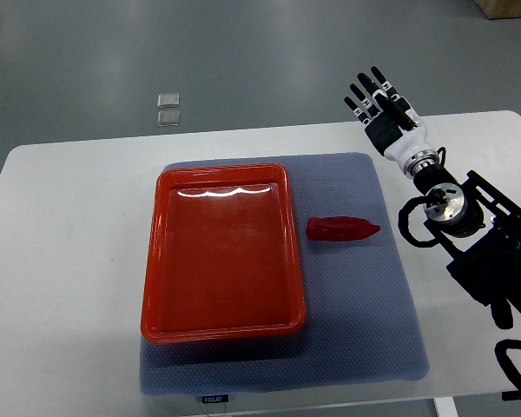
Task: Place red pepper on red tray
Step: 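Move the right hand from rest toward the red pepper beside the tray, then lower the right hand over the red pepper and close fingers around it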
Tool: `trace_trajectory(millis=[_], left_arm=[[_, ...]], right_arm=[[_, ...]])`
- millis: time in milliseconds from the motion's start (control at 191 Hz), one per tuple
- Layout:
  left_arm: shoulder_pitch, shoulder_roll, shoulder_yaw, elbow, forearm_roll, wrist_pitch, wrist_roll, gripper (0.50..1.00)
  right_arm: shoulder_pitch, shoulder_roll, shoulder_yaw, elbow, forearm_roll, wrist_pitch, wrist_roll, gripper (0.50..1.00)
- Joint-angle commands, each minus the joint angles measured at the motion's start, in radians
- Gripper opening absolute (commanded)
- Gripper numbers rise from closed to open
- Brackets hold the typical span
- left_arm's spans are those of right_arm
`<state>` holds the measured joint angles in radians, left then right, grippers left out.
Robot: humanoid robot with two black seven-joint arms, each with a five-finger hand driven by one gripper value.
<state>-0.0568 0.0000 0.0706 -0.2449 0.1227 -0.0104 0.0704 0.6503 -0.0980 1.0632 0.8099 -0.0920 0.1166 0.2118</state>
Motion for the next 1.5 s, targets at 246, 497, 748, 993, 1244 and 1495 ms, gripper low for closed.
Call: trace_trajectory(millis=[246, 497, 748, 993, 1244, 1495], left_arm=[[0.0, 0.0, 0.0, 0.0, 0.0, 0.0, -0.003, 1.0], [0.0, 0.0, 0.001, 0.0, 0.0, 0.0, -0.003, 1.0], [0.0, 0.0, 0.001, -0.008, 0.002, 0.0, -0.004, 1.0], [0.0, 0.0, 0.003, -0.016, 0.006, -0.005, -0.007, 1.0], [-0.003, 0.0, 0.003, -0.027, 0.003, -0.003, -0.006, 1.0], [-0.003, 0.0, 0.001, -0.027, 0.003, -0.005, -0.006, 1.0]], right_arm=[[0.0, -0.002, -0.002, 0.0, 0.0, 0.002, 0.0, 0.921], [0.011, -0.008, -0.009, 0.005, -0.015, 0.032, -0.009, 0.921], [0.149, -0.155, -0.273, 0.012, -0.244, 0.112, -0.061, 0.921], [0.503, -0.356, -0.921, 0.135, -0.508, 0.204, -0.172, 0.919], [0.821, -0.391, -1.388, 0.339, -0.604, 0.198, -0.239, 0.921], [0.838, -0.397, -1.413, 0.379, -0.603, 0.16, -0.275, 0.917]])
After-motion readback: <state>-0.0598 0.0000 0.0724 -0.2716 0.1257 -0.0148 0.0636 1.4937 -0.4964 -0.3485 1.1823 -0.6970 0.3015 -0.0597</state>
